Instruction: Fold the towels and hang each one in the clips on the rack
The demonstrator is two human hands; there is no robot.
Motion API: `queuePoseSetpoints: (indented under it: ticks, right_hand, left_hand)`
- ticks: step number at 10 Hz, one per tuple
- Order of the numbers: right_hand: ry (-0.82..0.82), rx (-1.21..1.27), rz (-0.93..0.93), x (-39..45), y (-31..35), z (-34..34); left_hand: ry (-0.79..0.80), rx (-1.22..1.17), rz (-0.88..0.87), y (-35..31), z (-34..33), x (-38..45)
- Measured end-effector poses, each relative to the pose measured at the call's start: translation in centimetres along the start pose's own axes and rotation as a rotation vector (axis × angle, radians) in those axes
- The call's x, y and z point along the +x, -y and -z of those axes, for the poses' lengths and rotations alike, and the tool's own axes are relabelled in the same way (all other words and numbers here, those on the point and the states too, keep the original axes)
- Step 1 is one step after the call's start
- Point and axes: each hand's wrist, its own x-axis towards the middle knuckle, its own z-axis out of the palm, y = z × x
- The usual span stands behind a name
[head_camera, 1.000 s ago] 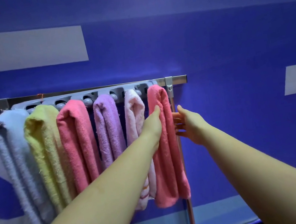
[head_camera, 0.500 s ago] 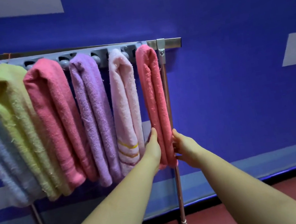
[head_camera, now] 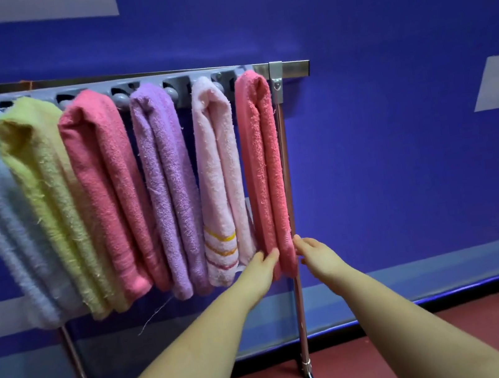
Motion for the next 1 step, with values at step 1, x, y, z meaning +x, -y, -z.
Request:
queuePoseSetpoints:
  ticks: [1]
  right_hand:
    - [-0.016, -0.321, -0.004, -1.64, 0.15, -0.08]
  left_hand:
    - [0.043, 0.416, 0.002, 1.02, 1.87, -2.31]
